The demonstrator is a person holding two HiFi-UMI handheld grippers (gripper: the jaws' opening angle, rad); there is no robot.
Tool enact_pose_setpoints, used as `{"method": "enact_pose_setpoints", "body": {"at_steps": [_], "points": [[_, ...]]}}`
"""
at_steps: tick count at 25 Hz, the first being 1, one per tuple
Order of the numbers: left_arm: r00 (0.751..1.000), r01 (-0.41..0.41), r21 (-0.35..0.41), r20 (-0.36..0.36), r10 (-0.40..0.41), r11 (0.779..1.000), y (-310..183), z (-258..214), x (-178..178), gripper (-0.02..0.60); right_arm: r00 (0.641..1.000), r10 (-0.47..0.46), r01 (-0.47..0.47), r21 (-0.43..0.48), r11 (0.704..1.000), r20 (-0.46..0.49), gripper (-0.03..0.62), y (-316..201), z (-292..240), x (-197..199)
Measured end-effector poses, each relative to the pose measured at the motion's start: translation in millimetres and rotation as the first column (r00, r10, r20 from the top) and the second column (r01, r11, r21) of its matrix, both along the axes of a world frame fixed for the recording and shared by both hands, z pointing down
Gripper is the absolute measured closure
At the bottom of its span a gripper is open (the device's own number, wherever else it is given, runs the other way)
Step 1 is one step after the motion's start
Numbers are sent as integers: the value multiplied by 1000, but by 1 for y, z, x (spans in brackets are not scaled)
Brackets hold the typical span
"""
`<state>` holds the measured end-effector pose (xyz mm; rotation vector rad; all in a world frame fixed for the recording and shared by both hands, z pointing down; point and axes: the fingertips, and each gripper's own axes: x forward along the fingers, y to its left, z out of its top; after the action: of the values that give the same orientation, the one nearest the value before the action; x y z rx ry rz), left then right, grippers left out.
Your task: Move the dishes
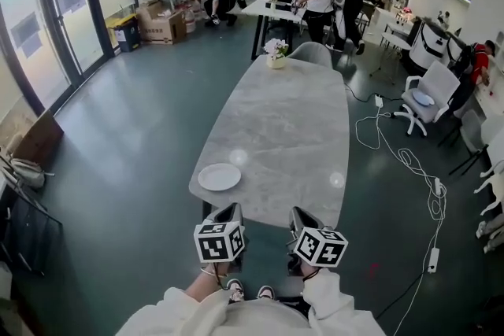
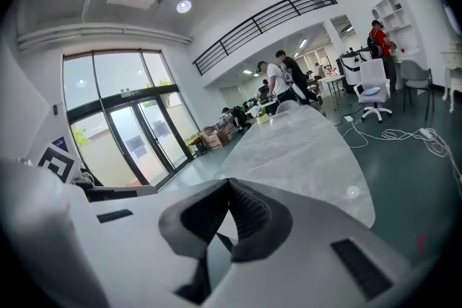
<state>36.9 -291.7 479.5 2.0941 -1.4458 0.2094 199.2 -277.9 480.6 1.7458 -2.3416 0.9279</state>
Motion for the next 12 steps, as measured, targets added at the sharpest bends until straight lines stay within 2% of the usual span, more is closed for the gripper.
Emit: {"method": "enact_pose_setpoints", "body": {"at_steps": [2, 7, 12], "points": [[1000, 7, -8, 9, -7, 1000, 3, 1, 3, 575, 1000, -10, 10, -17, 1000, -14, 537, 3, 3, 4], [999, 34, -22, 23, -34, 999, 10, 4, -1, 575, 993, -14, 7, -60, 998, -120, 537, 10, 13, 12], [999, 29, -21, 16, -29, 999, 10, 5, 3, 575, 991, -11, 3, -61, 998, -132, 537, 10, 14, 14]]}}
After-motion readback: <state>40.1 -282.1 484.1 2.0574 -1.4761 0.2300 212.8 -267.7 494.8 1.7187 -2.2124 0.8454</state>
